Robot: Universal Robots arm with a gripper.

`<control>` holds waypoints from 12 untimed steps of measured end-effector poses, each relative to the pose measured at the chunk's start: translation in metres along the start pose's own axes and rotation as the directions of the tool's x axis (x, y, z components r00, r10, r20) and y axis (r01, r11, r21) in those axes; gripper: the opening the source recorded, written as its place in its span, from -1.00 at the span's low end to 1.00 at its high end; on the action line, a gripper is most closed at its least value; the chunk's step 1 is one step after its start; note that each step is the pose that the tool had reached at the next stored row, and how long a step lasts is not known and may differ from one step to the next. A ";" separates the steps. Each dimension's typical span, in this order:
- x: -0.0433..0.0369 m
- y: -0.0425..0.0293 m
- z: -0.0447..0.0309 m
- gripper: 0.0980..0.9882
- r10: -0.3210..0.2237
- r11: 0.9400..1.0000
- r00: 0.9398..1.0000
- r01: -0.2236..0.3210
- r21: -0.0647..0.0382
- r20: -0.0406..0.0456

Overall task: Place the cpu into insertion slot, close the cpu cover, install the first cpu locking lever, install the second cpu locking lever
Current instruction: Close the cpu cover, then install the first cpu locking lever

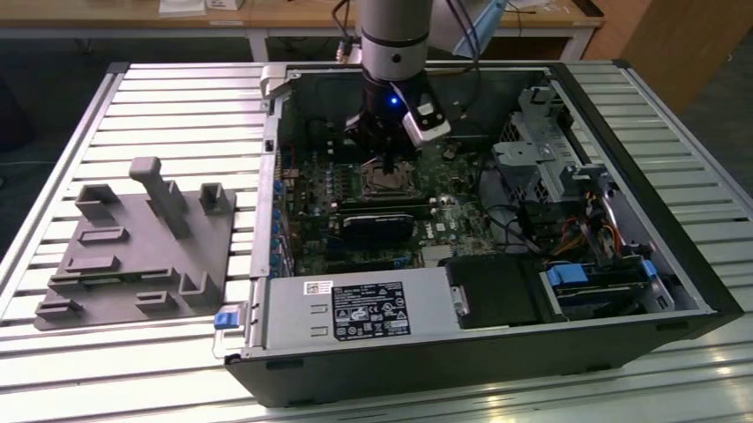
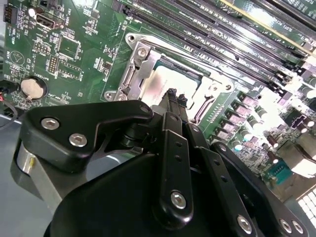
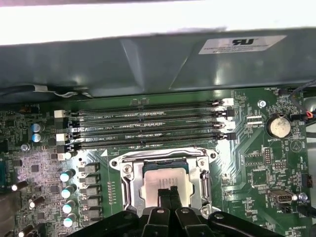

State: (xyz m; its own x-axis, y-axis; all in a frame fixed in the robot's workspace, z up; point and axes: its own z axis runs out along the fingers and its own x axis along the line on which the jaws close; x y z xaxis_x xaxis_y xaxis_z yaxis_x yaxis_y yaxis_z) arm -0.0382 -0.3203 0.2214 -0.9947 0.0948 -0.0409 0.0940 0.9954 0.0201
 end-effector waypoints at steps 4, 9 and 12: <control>-0.0001 0.0000 -0.0009 -0.98 0.001 1.000 1.000 -0.001 0.000 0.000; -0.0001 0.0000 -0.0013 -0.98 0.000 1.000 1.000 0.000 0.000 0.000; -0.0001 0.0000 -0.0014 -0.98 0.001 1.000 1.000 -0.001 0.000 0.000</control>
State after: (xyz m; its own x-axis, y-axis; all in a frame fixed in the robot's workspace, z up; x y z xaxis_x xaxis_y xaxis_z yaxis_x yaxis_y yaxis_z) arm -0.0382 -0.3203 0.2228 -0.9946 0.0953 -0.0410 0.0946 0.9953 0.0201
